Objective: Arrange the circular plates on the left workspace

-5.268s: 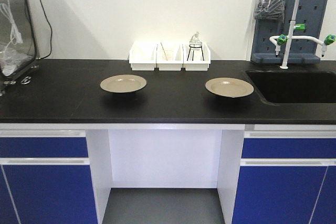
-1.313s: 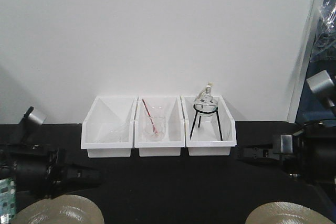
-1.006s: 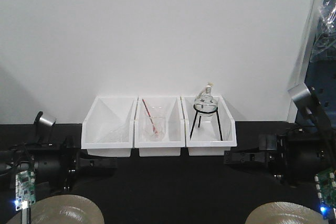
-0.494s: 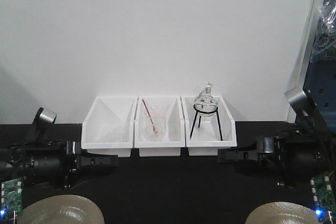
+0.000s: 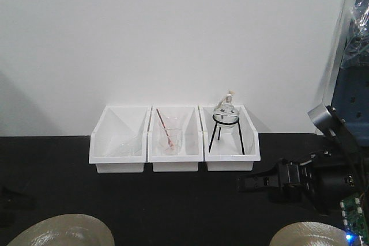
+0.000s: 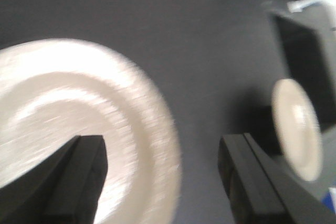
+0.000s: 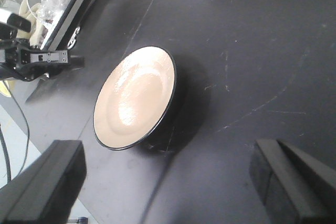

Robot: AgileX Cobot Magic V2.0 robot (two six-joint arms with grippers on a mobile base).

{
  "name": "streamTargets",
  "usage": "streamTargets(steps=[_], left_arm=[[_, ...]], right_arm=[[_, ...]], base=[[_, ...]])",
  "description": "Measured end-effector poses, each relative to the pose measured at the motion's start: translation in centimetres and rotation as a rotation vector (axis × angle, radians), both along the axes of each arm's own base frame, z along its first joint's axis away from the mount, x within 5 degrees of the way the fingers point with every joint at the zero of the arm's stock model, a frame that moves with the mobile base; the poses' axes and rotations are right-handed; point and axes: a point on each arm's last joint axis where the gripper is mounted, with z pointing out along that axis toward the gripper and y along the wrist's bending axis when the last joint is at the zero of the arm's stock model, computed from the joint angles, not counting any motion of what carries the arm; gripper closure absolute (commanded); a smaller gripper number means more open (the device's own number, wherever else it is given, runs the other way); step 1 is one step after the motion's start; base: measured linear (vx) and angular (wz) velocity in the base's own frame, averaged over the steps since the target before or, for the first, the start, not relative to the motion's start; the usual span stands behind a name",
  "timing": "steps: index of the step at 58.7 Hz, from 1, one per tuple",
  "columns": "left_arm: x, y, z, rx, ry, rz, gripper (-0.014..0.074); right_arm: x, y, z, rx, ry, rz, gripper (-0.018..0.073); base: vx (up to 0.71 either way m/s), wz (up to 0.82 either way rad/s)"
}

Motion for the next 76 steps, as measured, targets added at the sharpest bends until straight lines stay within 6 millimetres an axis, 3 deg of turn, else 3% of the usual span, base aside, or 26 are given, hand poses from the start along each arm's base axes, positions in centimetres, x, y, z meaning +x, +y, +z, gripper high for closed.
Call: streamTargets(steps=[10,20,56,65,76], left_arm=[[-0.9,3.5,-0.4,0.056,0.021,0.099,0.0017],[-1.0,5.4,-2.0,0.113,0.076,0.129,0.0017],[0.7,6.6,-10.2,0.040,0.279,0.090,0.0019],[1.0,6.4,-10.9,0.021,0.291,0.086,0.0021],[1.6,4.5,-11.0,0.025,0.275,0.018,0.0021]], right_arm=[[0.0,0.0,0.0,-0.001,0.002,0.003,-0.0070],[-0.1,0.0,0.0,-0.001,0.003,0.008,-0.0068],[-0.3,0.1,0.0,-0.004,0.004,0.037,-0.0046],[-0.3,0.1,0.0,-0.007,-0.002,0.038,-0.0040],[-0.2,0.1,0.0,-0.009,-0.005,0.038,-0.0034]], base=[[0.00,0.00],[0.00,0.00],[0.00,0.00],[0.00,0.00],[0.00,0.00]])
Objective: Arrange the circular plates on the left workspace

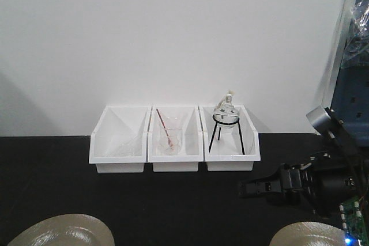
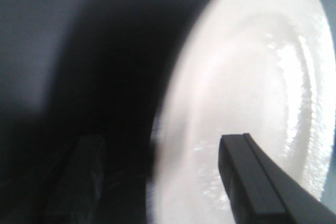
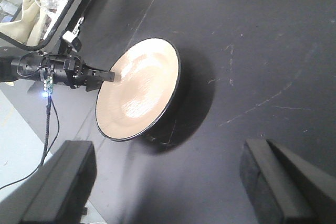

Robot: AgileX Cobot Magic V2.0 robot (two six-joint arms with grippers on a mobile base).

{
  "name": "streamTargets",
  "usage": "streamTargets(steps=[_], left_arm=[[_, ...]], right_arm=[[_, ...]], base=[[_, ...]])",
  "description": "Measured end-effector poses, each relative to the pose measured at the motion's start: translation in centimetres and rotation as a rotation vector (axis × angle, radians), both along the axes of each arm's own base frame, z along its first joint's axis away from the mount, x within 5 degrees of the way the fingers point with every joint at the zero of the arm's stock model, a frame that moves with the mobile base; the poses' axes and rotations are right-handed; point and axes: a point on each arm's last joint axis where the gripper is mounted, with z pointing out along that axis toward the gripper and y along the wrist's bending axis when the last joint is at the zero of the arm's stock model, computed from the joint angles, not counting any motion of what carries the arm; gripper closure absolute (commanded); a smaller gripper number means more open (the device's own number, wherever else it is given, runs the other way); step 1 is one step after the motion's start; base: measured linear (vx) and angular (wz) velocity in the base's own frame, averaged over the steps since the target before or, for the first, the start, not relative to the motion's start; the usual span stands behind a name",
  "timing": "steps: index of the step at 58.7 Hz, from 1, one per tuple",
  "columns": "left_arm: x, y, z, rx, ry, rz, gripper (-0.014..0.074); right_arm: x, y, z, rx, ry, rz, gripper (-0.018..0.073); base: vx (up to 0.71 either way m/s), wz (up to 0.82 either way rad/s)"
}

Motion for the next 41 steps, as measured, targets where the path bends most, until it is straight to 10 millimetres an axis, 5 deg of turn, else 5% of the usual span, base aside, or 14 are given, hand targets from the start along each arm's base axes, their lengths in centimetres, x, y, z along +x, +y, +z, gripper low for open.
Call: streamTargets(steps=[13,28,41], left_arm=[[0.4,-1.7,-0.1,-0.005,0.003,-0.055,0.0116],[0.3,-2.2,-0.7,-0.052,0.032,-0.049,0.0606],[0.2,-2.8,-0.4,-0.140,0.028,-0.030,0.0603]], right_arm=[[0.0,0.0,0.0,0.001,0.002,0.003,-0.0034],[-0.1,0.0,0.0,0.002,0.004,0.010,-0.0034],[-0.1,0.1,0.0,0.003,0.005,0.012,-0.0034]], base=[[0.00,0.00],[0.00,0.00],[0.00,0.00]])
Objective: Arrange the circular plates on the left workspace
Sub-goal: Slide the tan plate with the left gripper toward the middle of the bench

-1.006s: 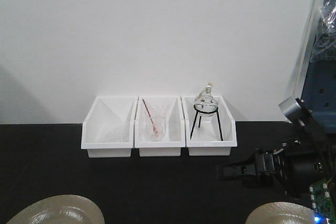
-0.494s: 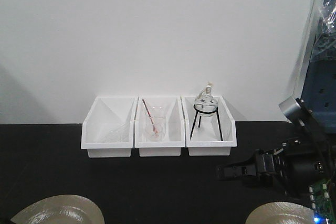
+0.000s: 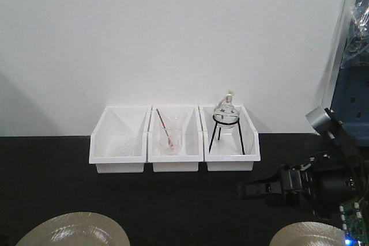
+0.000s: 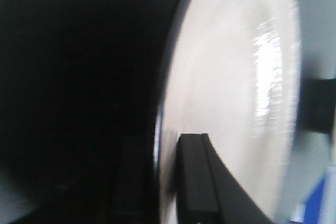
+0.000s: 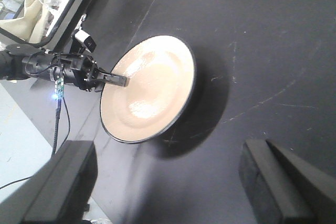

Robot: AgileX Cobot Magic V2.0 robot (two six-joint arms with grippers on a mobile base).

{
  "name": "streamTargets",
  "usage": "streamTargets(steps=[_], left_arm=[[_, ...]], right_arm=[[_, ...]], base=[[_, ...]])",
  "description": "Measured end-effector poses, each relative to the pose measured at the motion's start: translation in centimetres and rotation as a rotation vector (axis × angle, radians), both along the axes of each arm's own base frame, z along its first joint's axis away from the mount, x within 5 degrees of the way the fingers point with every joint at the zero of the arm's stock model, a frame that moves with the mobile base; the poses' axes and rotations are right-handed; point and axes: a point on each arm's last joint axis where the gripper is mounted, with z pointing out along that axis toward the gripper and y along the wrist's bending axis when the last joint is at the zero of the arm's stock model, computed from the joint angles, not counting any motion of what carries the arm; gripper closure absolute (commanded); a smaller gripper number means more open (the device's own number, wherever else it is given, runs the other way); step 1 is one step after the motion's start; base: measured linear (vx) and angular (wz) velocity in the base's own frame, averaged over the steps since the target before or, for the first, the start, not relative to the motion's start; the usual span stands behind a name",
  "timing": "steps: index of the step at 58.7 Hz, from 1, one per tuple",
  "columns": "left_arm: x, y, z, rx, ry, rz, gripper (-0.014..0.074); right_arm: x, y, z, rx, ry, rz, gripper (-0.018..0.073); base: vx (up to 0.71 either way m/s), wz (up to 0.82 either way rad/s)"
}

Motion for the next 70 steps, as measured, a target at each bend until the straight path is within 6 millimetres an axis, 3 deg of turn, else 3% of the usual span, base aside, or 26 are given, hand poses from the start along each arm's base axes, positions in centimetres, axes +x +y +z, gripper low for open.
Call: streamTargets(steps=[16,31,44,70], left_arm=[[1.6,-1.6,1.7,-0.170,-0.090,0.131,0.0597],[3.8,-6.7,3.5,-0.320,-0.154,0.204,0.0597],[4.8,-10.6,2.8,-0.228,-0.154,0.180,0.0597],[9.6,-17.4,0.1,-0.182,-0.120,0.128,0.0597]], right_arm=[[0.0,0.0,0.0,0.003,0.000,-0.001,-0.0034],[0.0,0.0,0.1,0.008,0.000,-0.002,-0.0034],[0.0,0.0,0.1,0.014,0.000,-0.004,-0.0034],[0.0,0.0,0.1,0.013,-0.001,-0.005,-0.0034]], base=[[0.00,0.00],[0.00,0.00],[0.00,0.00],[0.00,0.00]])
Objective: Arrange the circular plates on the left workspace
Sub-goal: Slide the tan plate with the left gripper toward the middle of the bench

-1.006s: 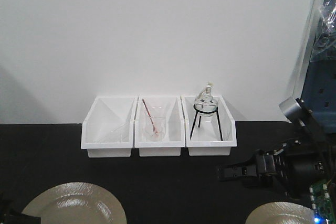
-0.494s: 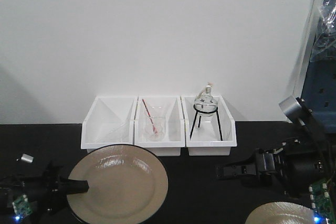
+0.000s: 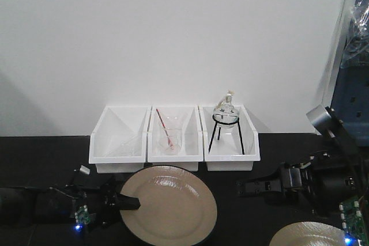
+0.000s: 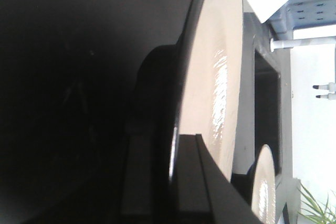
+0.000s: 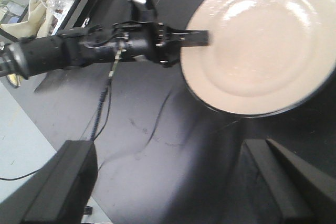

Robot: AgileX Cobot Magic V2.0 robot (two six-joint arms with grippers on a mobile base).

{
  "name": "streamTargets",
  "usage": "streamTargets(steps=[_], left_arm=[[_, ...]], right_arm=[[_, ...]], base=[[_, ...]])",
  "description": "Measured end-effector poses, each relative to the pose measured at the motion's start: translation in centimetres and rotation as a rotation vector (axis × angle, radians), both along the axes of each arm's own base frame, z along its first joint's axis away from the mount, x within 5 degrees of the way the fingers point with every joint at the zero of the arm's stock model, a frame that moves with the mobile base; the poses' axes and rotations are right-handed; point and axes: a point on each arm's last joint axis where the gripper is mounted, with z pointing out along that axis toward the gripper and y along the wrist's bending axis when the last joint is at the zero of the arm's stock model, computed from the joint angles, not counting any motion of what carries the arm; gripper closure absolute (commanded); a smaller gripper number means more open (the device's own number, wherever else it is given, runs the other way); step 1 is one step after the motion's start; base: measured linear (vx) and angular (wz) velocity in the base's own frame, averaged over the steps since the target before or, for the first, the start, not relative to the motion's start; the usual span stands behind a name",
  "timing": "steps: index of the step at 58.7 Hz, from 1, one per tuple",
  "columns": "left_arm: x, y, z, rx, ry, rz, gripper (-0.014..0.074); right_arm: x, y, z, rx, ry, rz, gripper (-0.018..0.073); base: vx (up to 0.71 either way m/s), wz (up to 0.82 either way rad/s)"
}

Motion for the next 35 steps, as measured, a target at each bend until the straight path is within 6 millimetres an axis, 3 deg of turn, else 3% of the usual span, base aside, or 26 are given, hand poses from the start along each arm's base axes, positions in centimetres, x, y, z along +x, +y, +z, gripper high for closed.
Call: streamTargets(steps=[11,19,35], left_arm=[[1.4,-2.0,-1.2,-0.008,0.003,-0.018,0.0589],[1.7,-2.7,-1.4,-0.008,0.002,-0.013,0.0529],[1.8,-2.7,-1.3,0.009,-0.037,-0.030,0.0171]], right_arm=[[0.0,0.0,0.0,-0.001,-0.002,-0.002,-0.0034],[0.0,0.0,0.0,-0.001,-0.002,-0.002,-0.0034],[0.0,0.0,0.0,-0.002,-0.004,-0.002,-0.0034]], base=[[0.00,0.00],[0.00,0.00],[0.00,0.00]])
